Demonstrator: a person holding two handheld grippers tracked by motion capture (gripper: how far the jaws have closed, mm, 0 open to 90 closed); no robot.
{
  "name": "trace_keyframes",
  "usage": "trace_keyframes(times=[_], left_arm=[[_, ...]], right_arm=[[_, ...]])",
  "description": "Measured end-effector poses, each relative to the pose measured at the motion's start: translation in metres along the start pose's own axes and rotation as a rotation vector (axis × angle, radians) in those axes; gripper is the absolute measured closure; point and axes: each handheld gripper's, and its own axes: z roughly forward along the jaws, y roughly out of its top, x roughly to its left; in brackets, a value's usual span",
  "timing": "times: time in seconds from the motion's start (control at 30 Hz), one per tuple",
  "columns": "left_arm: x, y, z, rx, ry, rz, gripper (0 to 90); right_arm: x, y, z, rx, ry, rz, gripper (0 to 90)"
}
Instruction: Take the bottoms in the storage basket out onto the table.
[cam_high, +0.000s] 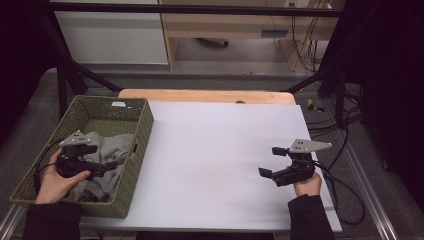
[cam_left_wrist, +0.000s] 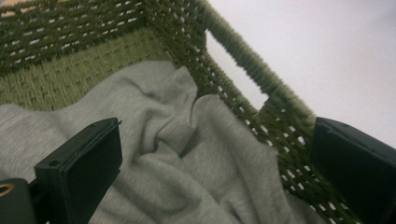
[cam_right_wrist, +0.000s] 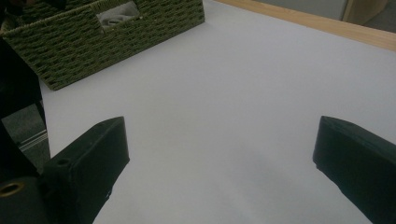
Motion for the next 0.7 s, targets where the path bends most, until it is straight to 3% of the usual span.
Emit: trace_keyframes(times=[0.1,0.7], left_arm=[[0.003,-0.003,0.003,0.006,0.011,-0.007,2.8],[0.013,-0.017,0.031,0.175,0.111,-0.035,3.8]], right_arm=[[0.0,0.0,0.0,-0.001,0.001,0.002,4.0],[0.0,0.0,-0.001,-0.001,0.0,-0.002,4.0]])
